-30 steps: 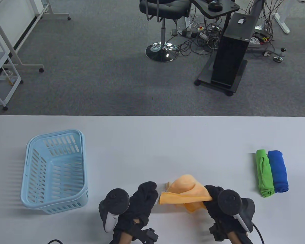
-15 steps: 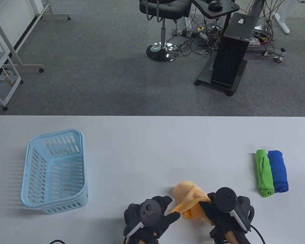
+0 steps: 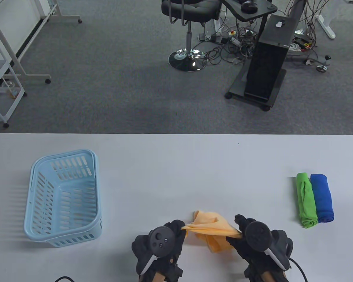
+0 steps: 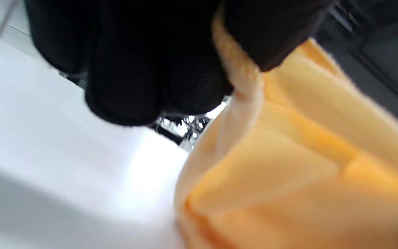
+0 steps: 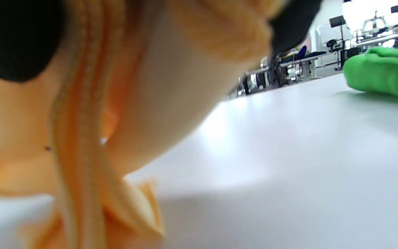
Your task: Roll rectangular towel into towel roll
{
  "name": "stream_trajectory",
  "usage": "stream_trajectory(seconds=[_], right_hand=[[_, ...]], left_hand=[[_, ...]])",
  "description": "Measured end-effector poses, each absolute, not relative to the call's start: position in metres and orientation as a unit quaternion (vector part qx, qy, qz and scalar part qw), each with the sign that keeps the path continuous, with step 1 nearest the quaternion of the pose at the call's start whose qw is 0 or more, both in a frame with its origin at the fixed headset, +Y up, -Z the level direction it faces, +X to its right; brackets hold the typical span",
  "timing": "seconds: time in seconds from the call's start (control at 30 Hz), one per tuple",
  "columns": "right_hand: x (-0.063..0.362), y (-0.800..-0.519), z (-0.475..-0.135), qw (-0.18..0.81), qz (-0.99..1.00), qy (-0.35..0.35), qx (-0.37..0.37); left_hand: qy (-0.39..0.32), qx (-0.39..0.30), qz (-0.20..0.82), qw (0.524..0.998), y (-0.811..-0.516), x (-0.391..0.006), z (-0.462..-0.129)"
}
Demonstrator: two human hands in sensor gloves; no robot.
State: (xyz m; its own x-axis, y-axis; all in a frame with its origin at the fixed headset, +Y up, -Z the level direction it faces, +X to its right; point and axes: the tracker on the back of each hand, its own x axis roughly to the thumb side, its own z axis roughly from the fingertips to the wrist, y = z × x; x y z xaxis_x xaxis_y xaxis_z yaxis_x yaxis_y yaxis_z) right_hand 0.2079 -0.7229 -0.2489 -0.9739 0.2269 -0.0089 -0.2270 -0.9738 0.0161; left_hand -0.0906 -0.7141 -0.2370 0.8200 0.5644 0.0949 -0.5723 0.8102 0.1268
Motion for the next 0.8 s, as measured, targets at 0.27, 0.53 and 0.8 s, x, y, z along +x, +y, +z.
stream_trajectory(seconds=[0.27,0.53,0.8], right_hand=[[0.212,-0.744,-0.26,0.065,0.995,0.067,-0.019],[0.268,-0.705,-0.25,0.041,0.979,-0.127,-0.152],[0.277,-0.731,-0.257,0.126,0.98,0.019,-0.152]], left_hand=[[0.035,0.088,0.338,0.936,-0.71,-0.124,-0.237],[0.083,0.145,0.379,0.91,-0.702,-0.139,-0.234],[0.087,0.114,0.396,0.907,-0.714,-0.145,-0.238]])
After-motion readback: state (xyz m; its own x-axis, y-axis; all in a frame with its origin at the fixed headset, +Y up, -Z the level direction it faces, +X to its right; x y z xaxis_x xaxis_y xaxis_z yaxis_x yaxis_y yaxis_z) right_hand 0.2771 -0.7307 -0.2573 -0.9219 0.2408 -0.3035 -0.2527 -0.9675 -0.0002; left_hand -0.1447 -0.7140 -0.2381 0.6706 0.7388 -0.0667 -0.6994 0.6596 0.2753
